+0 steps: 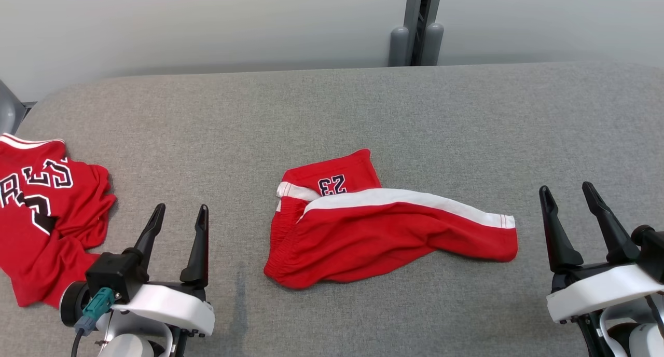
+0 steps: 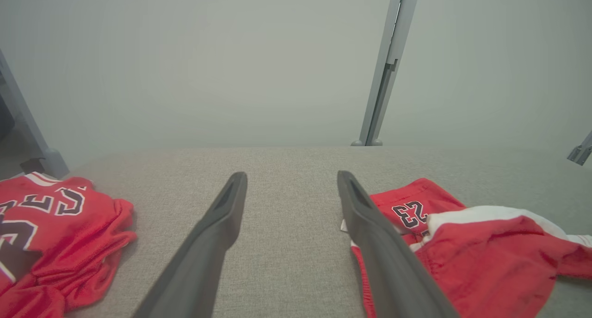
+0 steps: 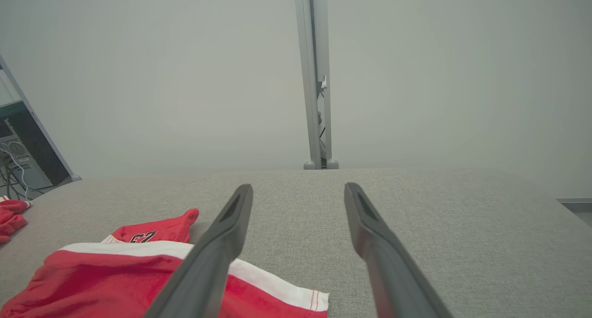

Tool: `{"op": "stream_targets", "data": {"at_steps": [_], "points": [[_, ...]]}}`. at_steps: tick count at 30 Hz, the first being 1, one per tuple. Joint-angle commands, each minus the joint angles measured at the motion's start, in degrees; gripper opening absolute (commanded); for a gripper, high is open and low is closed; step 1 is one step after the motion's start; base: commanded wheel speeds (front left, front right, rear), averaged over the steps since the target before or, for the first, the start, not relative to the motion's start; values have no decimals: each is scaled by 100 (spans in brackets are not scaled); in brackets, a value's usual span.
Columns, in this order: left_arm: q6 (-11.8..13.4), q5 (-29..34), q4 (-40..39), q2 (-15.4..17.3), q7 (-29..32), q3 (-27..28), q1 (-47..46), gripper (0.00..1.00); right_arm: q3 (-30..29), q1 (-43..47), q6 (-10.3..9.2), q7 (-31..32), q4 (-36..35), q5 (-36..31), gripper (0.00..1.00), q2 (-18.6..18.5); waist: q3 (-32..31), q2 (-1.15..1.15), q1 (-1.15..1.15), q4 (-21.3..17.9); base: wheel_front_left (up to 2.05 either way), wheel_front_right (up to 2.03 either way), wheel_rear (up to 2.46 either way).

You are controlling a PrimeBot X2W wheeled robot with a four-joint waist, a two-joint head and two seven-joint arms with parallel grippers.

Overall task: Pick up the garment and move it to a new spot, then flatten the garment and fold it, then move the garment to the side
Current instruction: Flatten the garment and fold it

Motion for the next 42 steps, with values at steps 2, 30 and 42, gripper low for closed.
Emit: {"op": "stream_targets", "data": {"at_steps": [2, 30, 42], "points": [[28, -31, -32, 29, -1, 15, 3, 100, -2, 81, -2, 45, -76, 22, 100, 12, 15, 0, 0, 0, 0, 0, 0], [-1056, -916, 761, -213, 2538, -931, -1376, 0, 305, -303, -2, -154, 368, 207, 100, 79, 662, 0, 0, -692, 0, 0, 0], [-1065, -768, 486, -215, 2317, -997, -1590, 0, 599, -1137, -2, 59, 1355, 288, 100, -577, 929, 0, 0, -457, 0, 0, 0]]}}
